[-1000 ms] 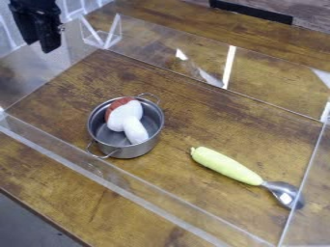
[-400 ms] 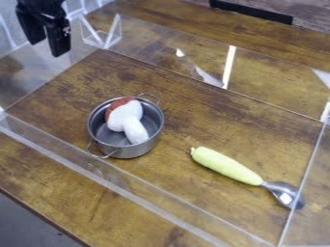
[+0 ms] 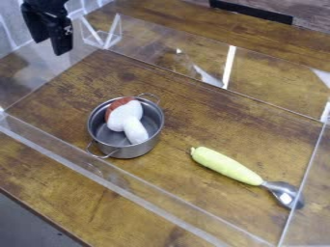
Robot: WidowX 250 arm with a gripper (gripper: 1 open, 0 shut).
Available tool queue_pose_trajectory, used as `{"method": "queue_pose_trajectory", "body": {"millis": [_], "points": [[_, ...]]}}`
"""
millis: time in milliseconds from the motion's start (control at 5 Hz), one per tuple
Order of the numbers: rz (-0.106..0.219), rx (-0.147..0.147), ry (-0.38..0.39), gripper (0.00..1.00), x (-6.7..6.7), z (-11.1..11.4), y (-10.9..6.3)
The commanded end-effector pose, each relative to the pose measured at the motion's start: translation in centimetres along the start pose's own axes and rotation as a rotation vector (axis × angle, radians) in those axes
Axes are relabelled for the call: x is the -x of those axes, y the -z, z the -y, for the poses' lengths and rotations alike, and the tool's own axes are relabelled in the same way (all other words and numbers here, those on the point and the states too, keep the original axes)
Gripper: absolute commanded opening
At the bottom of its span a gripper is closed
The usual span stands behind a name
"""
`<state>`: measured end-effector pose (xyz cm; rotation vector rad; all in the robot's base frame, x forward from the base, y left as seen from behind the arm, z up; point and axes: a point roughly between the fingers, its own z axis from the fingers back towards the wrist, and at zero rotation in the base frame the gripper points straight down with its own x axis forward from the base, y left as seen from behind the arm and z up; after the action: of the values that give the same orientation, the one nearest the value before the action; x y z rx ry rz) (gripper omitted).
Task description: Put the mushroom in the silver pot
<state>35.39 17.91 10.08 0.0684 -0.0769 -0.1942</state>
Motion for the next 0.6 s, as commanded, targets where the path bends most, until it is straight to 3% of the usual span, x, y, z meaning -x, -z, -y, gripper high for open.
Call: {"method": "queue_pose_trajectory", "body": {"millis": [0,200,400], "points": [[0.030,-0.043,-0.088,1.00,-0.18,-0.53,-1.73],[0.015,-0.054,-0.143,1.00,-0.25,0.18,-1.60],[0.012,-0.060,-0.122,1.00,-0.67,0.46,-1.91]]}}
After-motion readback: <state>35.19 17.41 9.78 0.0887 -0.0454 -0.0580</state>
